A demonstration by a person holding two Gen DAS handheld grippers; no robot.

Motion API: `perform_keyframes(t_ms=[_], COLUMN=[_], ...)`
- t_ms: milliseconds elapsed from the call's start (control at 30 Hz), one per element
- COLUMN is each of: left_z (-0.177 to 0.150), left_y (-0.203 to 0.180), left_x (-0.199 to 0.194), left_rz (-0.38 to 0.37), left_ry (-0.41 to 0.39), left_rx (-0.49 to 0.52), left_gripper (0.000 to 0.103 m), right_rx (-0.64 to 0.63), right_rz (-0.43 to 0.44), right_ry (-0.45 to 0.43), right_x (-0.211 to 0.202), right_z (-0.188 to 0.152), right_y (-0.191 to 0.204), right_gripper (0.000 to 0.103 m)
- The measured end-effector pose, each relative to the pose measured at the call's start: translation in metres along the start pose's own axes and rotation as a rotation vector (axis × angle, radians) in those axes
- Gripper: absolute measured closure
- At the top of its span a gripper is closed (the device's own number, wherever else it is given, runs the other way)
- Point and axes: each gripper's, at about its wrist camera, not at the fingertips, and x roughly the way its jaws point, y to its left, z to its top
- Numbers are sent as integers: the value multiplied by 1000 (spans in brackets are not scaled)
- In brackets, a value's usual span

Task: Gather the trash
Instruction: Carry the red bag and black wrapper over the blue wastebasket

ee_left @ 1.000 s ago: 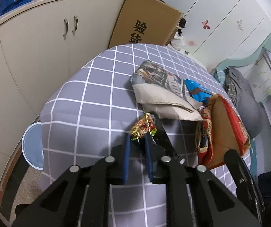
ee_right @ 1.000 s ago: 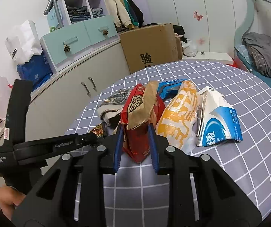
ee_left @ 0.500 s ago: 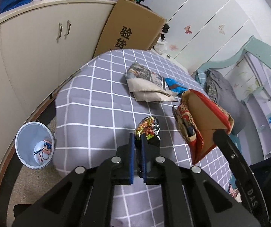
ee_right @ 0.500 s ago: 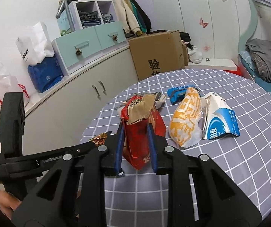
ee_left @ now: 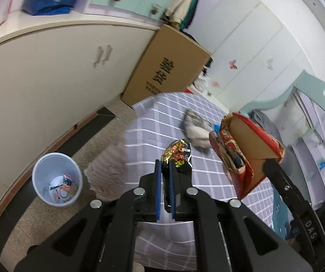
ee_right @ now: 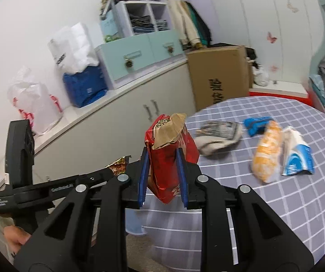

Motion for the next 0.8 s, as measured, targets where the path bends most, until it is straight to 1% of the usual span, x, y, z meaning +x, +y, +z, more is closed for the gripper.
perform_keyframes(t_ms=[133,267,367,533,567,667,800], left_z=[4,7,8,3,2,-1,-7], left_y=[35,78,116,185,193,228,268], left_x=[-11,-11,-7,17,21,43,82], left_rz=[49,119,170,252,261,292,339], left_ry=[-26,-27,-20,27,36,75,134], left_rx=[-48,-98,-148,-240,-250,-285,-326], left_gripper=[97,97,97,97,97,97,97], right_rx=[-42,-91,-120,-160,-161,-157,-150], right_rz=[63,130,158,200,203,206,184], right_ry=[31,99,146,265,296,364,420], right_x=[19,58,86,153,170,210,250], right_z=[-3,-16,-29,-66,-76,-100,-123], right_y=[35,75,95,126,131,137,136], right_gripper=[80,80,80,80,80,80,80])
